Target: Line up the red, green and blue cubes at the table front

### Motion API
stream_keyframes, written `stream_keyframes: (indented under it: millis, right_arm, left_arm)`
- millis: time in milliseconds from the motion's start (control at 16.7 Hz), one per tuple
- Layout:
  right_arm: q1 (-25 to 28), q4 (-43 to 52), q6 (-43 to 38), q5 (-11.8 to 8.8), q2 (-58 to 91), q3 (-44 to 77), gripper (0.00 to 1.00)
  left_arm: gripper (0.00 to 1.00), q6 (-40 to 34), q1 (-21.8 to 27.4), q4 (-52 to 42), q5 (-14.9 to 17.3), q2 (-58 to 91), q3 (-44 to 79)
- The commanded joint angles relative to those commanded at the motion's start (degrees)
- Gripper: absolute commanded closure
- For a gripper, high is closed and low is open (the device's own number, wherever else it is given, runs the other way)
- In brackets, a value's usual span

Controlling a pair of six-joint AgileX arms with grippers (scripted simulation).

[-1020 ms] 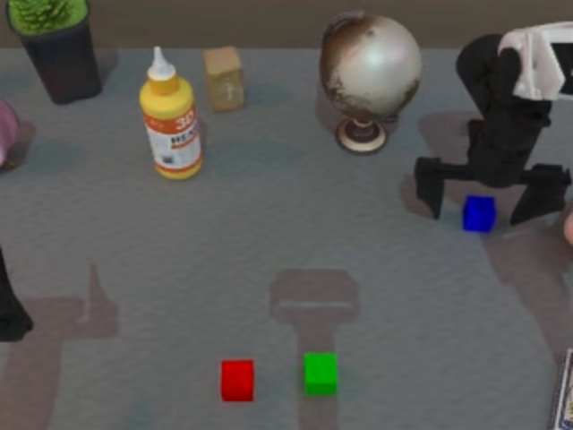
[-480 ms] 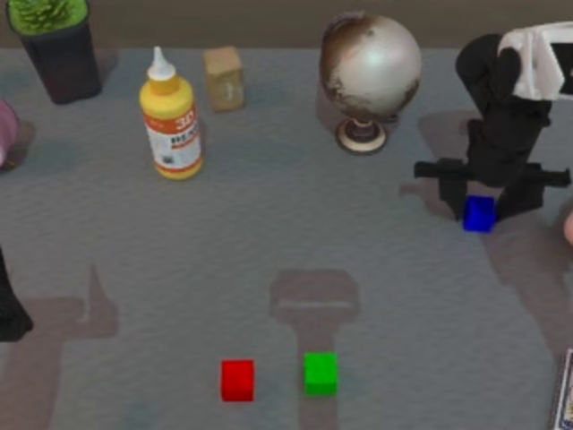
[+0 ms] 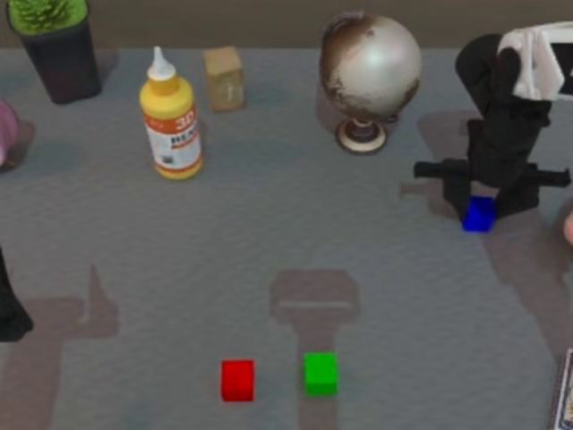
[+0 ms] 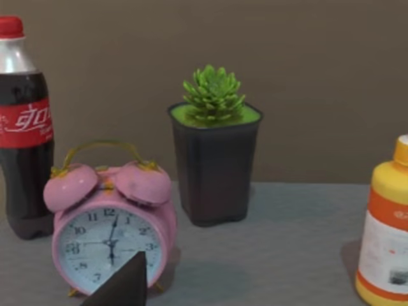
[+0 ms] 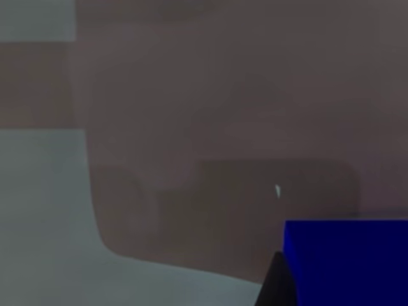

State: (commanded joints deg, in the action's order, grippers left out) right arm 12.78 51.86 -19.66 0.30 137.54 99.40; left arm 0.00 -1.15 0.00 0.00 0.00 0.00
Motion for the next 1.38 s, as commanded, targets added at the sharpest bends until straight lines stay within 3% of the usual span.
stream_keyframes:
  millis: [300, 720, 1020, 1380]
  right_arm:
    - [-0.06, 1.4, 0.24, 0.36, -1.51, 1.03, 1.0]
    - [0.32, 13.05, 0.27, 0.31, -5.91, 8.09, 1.0]
    - [0.13, 13.1, 0.11, 0.28, -6.0, 8.01, 1.0]
    - [10.19, 10.12, -7.86, 0.36, -15.74, -4.43, 1.0]
  left_arm:
    - [0.0, 0.0, 0.0, 0.0, 0.0, 0.0, 0.0]
    - [0.0, 0.0, 0.0, 0.0, 0.0, 0.0, 0.0]
    - [0.0, 0.0, 0.0, 0.0, 0.0, 0.0, 0.0]
    - [0.0, 0.0, 0.0, 0.0, 0.0, 0.0, 0.0]
